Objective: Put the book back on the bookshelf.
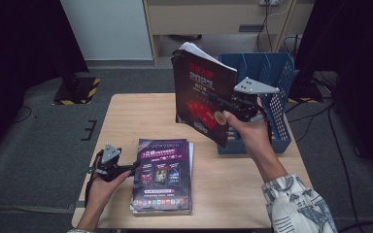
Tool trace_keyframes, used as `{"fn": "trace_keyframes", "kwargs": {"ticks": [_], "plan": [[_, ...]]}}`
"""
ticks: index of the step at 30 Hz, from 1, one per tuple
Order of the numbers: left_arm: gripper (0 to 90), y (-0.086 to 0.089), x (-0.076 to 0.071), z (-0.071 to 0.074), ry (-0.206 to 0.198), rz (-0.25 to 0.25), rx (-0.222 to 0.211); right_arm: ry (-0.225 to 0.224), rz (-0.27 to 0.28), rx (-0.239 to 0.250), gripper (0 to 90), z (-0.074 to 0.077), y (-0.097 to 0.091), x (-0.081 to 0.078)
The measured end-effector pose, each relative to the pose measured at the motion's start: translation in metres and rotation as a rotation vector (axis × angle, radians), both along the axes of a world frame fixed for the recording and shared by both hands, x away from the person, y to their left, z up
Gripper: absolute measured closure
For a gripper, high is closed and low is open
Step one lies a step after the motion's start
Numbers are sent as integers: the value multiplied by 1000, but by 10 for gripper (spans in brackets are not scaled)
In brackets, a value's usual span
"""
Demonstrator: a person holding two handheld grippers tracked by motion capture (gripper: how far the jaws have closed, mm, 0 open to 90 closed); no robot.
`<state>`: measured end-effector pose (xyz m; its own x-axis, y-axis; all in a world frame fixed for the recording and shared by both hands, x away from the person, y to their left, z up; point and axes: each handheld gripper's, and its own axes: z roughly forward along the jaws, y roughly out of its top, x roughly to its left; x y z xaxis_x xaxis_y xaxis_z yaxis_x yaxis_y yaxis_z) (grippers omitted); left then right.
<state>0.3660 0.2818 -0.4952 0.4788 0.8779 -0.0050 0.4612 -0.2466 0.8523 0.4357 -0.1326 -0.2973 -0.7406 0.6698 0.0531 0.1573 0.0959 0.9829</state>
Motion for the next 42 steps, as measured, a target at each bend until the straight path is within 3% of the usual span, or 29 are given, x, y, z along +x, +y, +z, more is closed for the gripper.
{"fn": "trace_keyframes", "kwargs": {"ticks": [42], "plan": [[59,1,1,-1,2,12,-1,-4,-64,15,870,9,-33,2]]}}
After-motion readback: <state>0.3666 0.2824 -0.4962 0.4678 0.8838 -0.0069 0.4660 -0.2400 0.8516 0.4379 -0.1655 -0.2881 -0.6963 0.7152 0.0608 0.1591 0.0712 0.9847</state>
